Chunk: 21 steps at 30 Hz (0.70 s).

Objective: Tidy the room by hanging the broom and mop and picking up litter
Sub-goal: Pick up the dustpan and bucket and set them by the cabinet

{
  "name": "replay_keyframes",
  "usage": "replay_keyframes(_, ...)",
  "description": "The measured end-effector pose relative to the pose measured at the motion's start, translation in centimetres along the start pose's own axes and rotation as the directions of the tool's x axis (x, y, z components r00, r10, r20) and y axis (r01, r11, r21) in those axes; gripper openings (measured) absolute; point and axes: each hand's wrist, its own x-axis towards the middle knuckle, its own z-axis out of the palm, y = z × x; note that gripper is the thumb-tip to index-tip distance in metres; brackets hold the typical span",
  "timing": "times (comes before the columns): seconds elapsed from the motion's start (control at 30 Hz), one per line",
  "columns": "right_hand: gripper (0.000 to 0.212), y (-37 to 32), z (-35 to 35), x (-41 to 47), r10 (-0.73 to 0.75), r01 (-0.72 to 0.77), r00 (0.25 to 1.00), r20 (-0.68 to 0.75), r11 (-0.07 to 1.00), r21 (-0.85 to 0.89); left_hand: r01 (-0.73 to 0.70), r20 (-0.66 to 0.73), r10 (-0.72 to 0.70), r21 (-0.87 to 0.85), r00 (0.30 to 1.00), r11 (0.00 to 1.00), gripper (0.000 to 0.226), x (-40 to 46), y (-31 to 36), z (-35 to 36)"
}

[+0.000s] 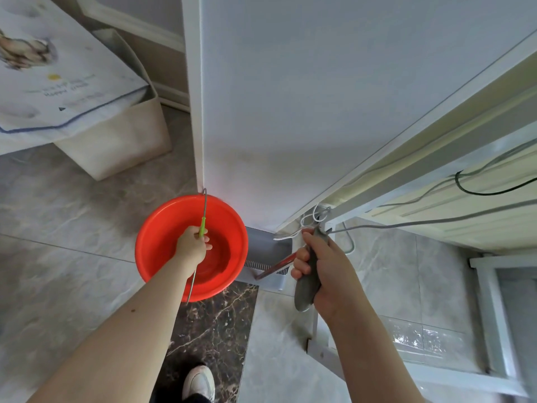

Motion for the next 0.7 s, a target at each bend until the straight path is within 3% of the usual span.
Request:
replay_keyframes(0.2,0.005,0.4,-0.5,0.1,-0.001,-0.003,1.000,-0.031,0.993,-0.118,-0.042,0.099,0.030,0.129,0.995,0.991,0.043,-0.5,0.4,0.5)
replay_keyframes(0.47,0.025,0.0,-2.1,0.0,-0.060,0.007,0.994,-0.092,0.872,-0.489,-0.078,0.238,-0.023,0.406,0.971,0.910,0.049,-3.4,0.3,1.9)
replay_keyframes(0.63,0.029,0.1,-3.8,-0.3,-0.103,-0.016,0.982,-0.156,0.785,-0.619,-0.065,0.216,-0.026,0.403,0.976,0.913,0.046,-4.7,0.9,1.7)
replay_keyframes(0.7,0.023,0.2,-4.1,-0.7,-0.089,-0.023,0.981,-0.170,0.825,-0.565,-0.066,0.215,-0.024,0.398,0.976,0.915,0.045,-5.6,1.3,1.7)
